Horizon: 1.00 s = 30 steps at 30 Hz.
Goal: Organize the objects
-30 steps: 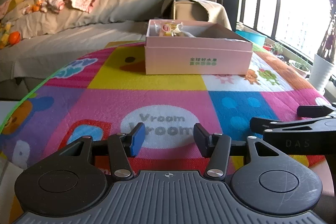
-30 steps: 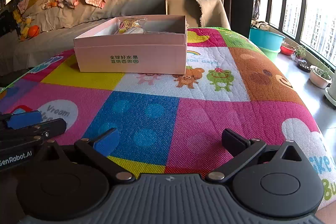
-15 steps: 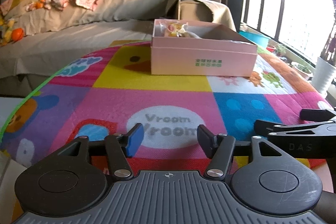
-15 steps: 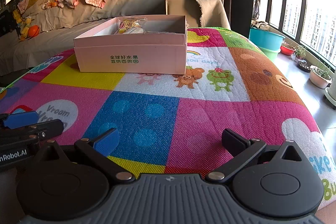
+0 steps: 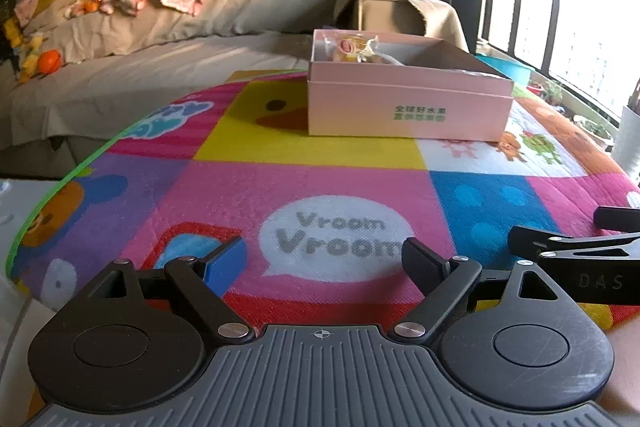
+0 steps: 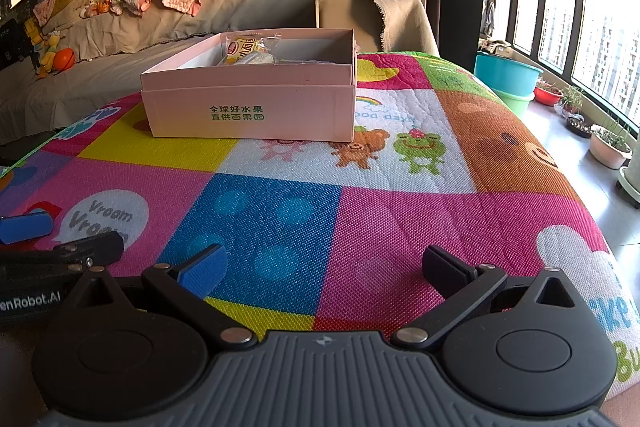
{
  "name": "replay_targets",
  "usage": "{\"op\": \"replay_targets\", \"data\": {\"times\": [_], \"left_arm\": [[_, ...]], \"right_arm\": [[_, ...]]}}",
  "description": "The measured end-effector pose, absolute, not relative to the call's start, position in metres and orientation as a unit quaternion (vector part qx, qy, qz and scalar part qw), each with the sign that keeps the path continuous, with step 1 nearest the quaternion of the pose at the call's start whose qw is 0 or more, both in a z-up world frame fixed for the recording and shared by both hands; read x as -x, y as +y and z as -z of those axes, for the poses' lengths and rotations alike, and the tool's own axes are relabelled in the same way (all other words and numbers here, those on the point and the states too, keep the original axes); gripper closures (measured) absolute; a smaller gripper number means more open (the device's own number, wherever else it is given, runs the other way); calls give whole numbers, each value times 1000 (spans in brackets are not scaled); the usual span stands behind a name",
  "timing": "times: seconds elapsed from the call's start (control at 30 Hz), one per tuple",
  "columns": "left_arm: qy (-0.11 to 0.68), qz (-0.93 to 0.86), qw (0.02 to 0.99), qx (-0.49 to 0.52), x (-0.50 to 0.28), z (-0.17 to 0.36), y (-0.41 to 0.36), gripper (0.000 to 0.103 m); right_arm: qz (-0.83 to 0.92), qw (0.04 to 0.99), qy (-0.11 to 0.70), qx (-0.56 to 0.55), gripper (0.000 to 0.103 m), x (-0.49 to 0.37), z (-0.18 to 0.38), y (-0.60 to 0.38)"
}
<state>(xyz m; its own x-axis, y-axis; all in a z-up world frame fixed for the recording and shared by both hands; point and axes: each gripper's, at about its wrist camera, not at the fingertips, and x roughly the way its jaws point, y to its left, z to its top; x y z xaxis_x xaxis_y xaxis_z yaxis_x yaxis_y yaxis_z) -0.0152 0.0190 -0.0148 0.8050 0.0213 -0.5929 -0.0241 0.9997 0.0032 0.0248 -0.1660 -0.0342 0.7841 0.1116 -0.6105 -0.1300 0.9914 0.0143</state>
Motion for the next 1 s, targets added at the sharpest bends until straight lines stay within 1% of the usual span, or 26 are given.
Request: {"op": "replay_targets", "data": {"times": [1.0], "left_arm": [[314,-14,949,9,13,17,19,9]], "right_arm": [[-64,944,322,14,0,-26,35,-165]]}}
